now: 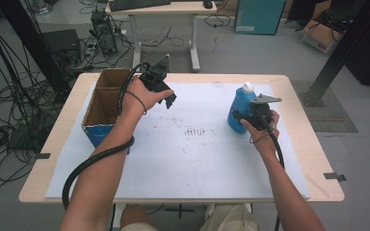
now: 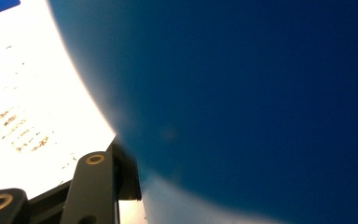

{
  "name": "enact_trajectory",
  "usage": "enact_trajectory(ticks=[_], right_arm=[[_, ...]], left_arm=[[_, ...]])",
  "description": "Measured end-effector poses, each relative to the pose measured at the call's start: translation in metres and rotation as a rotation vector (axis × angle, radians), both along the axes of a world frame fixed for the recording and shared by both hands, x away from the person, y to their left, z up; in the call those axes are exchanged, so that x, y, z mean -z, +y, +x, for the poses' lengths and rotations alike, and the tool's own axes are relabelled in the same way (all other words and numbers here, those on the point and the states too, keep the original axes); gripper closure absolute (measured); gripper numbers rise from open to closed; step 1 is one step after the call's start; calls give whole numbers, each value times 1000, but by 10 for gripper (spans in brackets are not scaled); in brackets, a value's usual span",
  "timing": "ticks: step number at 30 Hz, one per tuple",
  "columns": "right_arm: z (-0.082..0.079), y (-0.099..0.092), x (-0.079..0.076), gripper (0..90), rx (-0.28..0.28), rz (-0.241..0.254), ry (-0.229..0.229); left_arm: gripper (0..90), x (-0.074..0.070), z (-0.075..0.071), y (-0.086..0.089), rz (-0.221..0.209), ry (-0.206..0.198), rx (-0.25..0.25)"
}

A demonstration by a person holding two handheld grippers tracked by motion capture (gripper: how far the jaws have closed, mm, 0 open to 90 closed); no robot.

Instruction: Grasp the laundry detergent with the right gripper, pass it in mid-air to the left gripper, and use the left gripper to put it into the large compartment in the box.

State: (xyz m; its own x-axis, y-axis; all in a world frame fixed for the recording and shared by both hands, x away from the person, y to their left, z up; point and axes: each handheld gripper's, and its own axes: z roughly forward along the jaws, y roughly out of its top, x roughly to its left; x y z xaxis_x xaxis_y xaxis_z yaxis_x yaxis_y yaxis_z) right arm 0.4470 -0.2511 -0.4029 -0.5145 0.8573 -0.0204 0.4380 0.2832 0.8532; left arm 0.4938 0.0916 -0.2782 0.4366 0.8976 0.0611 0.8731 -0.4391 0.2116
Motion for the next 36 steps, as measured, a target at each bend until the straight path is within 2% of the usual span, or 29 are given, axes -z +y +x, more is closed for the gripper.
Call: enact_trajectory(ticks=[10,13,15,16,19,23,28,31,36], right_arm=[[3,-1,-2,440,-17,-4,16],[5,0,-7,442,-18,-28,28],[5,-3,-9,441,-11,-6,24],[5,-5,-11,441,-3,7,28],[9,-6,-17,441,-15,-6,44],[11,-2,-25,440,-34,6,57],[13,11,-36,440,-83,1,78],[14,21,-43,439,-109,0,91],[17,39,-52,438,-166,10,102]], left_arm=[[58,-12,-1,-1,0,-12,28],[57,-19,-1,0,1,-24,45],[56,-24,-1,0,-13,-34,55],[56,-26,-1,0,-15,-41,67],[55,-34,0,-1,-17,-56,101],[55,-45,0,-6,-13,-70,146],[55,-61,1,-11,15,-70,236],[56,-69,2,-12,17,-74,277],[56,-76,2,-11,42,-66,343]])
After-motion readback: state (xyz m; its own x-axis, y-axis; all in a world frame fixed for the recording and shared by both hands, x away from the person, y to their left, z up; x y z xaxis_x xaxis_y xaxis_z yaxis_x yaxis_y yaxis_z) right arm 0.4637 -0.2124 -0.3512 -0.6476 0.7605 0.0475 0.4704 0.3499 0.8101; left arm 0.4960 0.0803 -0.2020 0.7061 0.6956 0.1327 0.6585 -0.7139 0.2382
